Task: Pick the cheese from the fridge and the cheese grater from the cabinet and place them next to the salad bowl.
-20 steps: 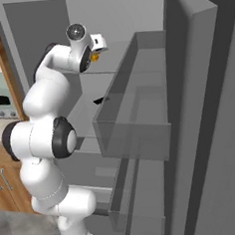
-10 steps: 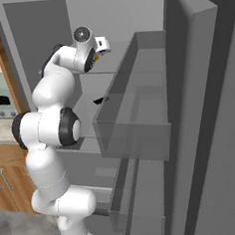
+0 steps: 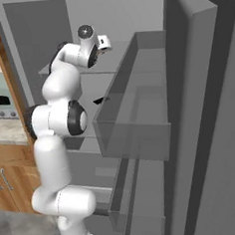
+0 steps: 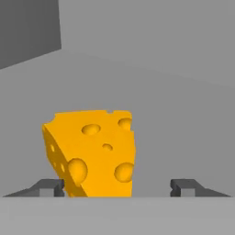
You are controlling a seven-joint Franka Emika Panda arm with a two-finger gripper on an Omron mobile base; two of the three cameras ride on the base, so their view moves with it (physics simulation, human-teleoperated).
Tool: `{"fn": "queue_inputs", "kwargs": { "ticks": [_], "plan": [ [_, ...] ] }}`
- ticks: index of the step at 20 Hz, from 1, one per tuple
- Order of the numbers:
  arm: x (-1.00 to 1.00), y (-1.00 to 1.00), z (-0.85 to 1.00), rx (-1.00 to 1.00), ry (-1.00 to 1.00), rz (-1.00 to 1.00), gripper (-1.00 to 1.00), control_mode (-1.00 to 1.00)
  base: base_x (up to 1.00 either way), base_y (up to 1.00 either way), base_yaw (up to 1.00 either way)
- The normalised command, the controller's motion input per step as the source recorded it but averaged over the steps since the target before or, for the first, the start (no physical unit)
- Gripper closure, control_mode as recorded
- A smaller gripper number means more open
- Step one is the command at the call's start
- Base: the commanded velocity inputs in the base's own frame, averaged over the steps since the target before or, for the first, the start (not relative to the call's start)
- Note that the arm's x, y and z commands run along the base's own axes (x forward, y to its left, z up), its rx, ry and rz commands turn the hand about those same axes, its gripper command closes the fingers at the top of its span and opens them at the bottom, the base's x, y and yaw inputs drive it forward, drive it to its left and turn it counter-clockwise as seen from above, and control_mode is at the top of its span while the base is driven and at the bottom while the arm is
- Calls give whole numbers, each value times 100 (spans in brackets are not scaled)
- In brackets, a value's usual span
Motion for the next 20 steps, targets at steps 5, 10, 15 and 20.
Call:
{"fn": "queue_inputs", "kwargs": {
  "ticks": [5,10,15,20],
  "plan": [
    [28,49,-32,1,0,0,100,-100,0,0,0],
    [6,38,-33,1,0,0,100,-100,0,0,0],
    [-38,-8,12,7,-4,0,100,-100,0,0,0],
    [-58,-24,5,9,-13,-2,100,-100,0,0,0]
  ]
}}
